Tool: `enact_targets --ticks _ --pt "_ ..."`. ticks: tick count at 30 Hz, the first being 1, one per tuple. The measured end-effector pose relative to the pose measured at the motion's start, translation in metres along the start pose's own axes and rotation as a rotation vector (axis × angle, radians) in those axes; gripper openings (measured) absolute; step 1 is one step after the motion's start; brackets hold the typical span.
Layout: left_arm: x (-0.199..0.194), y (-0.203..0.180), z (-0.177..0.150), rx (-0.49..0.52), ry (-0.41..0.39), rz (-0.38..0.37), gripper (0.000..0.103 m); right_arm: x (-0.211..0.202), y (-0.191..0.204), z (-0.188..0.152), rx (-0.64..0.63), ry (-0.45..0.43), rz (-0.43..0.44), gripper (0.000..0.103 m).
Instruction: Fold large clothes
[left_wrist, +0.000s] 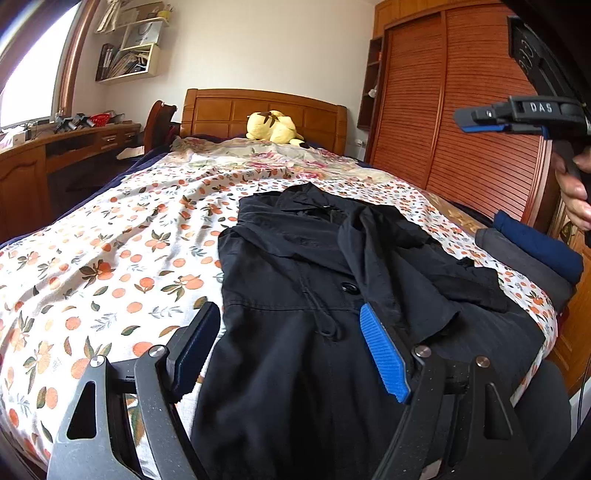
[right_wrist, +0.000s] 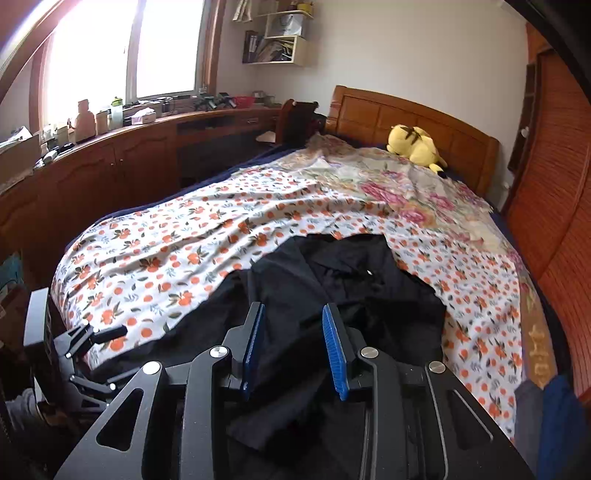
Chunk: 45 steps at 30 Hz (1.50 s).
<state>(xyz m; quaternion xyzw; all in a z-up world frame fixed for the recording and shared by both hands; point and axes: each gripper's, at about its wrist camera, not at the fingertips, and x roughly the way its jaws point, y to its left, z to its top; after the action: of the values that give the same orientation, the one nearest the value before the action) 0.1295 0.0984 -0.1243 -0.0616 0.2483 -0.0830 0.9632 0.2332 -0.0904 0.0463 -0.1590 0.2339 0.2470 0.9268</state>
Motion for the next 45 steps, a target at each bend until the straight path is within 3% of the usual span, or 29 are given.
enact_targets --ticks 7,13,18,28,36,38,40,43,45 --pt "0.005 -0.028 -0.006 0.035 0.042 -0.033 0.079 -0.013 -0.014 -0.034 0.046 0.007 -0.020 0.036" --pt "0.019 -0.049 -0.012 0.051 0.088 -0.079 0.079 0.003 -0.026 -0.067 0.084 0.035 -0.028 0.038" --pt "0.036 -0.068 -0.015 0.092 0.137 -0.096 0.063 0.027 -0.037 -0.089 0.116 0.050 -0.042 0.038" --pt "0.059 -0.086 -0.011 0.102 0.205 -0.056 0.059 0.080 -0.053 -0.119 0.210 0.061 -0.032 0.039" --pt "0.076 -0.088 -0.018 0.083 0.275 -0.029 0.057 0.088 -0.046 -0.127 0.219 0.052 -0.020 0.039" --pt "0.076 -0.088 -0.018 0.079 0.276 -0.026 0.050 0.086 -0.047 -0.124 0.221 0.048 -0.014 0.039" --pt "0.077 -0.088 -0.018 0.073 0.279 -0.039 0.033 0.085 -0.045 -0.120 0.214 0.047 -0.016 0.039" --pt "0.079 -0.089 -0.016 0.090 0.284 -0.029 0.017 0.081 -0.049 -0.129 0.207 0.042 -0.016 0.039" --pt "0.074 -0.088 -0.009 0.090 0.269 -0.033 0.011 0.080 -0.049 -0.130 0.207 0.041 -0.018 0.039"
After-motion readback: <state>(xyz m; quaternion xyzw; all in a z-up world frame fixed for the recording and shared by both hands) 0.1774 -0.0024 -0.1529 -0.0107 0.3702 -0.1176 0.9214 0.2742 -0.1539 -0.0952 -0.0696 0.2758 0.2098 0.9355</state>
